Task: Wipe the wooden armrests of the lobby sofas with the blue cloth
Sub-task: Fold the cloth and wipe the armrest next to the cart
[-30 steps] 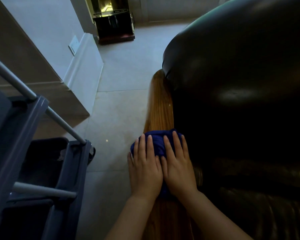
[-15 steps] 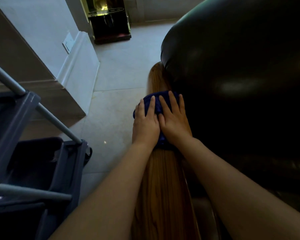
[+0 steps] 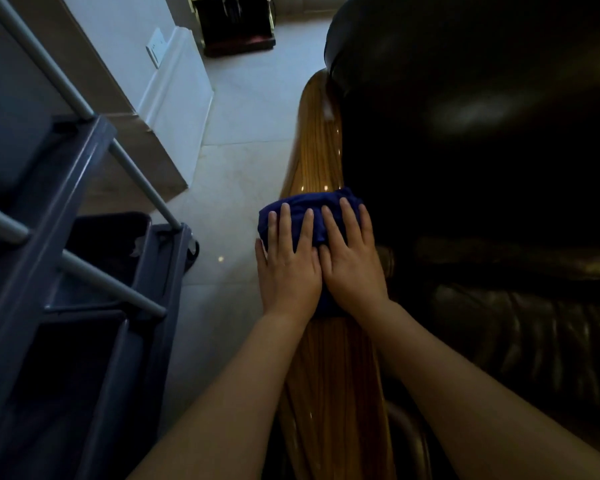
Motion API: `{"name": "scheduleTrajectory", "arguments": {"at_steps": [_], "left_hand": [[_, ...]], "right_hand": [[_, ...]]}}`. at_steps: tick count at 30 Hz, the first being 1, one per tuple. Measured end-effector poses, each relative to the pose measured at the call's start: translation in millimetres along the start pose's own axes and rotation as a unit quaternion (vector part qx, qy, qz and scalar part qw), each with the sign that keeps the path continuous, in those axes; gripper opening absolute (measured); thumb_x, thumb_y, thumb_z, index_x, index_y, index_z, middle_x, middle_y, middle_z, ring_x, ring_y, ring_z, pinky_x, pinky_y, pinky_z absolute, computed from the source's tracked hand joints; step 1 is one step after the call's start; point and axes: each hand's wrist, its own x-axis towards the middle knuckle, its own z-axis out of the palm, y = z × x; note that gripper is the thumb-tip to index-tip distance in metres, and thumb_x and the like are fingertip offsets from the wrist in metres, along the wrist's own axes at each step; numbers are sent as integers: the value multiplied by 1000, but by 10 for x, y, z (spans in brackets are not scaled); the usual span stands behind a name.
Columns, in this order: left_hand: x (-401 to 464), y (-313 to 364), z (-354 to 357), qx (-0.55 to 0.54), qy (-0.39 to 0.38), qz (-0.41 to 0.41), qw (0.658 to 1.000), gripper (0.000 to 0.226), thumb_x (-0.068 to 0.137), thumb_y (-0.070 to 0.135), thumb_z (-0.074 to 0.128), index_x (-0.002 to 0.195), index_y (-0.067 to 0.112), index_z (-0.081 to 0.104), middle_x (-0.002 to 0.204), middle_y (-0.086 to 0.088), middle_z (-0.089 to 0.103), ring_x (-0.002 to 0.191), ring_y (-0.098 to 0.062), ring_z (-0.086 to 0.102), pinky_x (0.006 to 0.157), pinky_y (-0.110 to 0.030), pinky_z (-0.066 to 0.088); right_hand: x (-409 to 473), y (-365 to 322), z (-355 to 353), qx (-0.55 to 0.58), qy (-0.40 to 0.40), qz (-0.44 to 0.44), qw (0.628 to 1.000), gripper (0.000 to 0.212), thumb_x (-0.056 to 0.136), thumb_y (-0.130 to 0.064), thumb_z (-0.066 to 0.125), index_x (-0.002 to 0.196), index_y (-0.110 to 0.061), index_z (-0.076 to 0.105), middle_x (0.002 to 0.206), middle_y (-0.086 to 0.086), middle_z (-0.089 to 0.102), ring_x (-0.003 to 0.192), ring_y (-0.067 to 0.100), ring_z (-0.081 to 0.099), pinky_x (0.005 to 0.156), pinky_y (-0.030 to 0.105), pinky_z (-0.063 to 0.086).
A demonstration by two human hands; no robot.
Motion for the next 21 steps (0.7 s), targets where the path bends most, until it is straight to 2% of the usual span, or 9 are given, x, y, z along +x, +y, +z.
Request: {"name": "scheduleTrajectory", "arguments": {"at_steps": [3,7,12,16,19,21], "left_hand": [[-474,48,27,5,5,-4,1000,57,94,33,27,145,27,1,156,-10,2,142,-25,-6,113,-48,6],[-1006,84,71,-15,4,3,1000,56,93,34,25,144,26,2,155,-10,3,141,-25,-6,114,-49,7],[-1560,115,163,-14,13,13,1000,56,92,34,25,145,20,9,153,-13,10,141,-30,4,113,-51,16],[-2037,111,261,-1,8,23,1000,57,92,34,28,144,17,13,152,-15,11,140,-32,9,111,-52,20],[-2416,116,302,13,-13,33,999,61,91,37,27,145,17,9,154,-15,5,141,-31,6,109,-52,22],[-2652,124,332,13,-32,32,999,62,91,38,26,146,17,5,154,-11,-6,141,-30,2,109,-54,22]], "right_hand": [[-463,-95,10,15,63,-14,998,52,97,-31,20,143,-8,20,151,16,27,143,32,5,117,52,10],[-1007,-179,89,60,146,4,988,54,94,-30,33,141,-8,23,148,13,16,141,27,-2,115,44,8],[-1562,-257,206,68,66,51,994,57,95,-37,28,146,-14,16,154,14,8,143,34,0,116,42,6],[-2023,-317,279,28,13,28,999,56,98,-35,24,146,-8,13,154,20,8,143,36,-2,118,47,4],[-2394,-378,320,14,-46,28,998,58,97,-37,19,146,-8,6,154,19,2,142,39,-3,116,51,7],[-2626,-412,346,19,-54,29,998,58,97,-36,22,146,-7,10,154,20,4,141,41,0,115,51,6]]}}
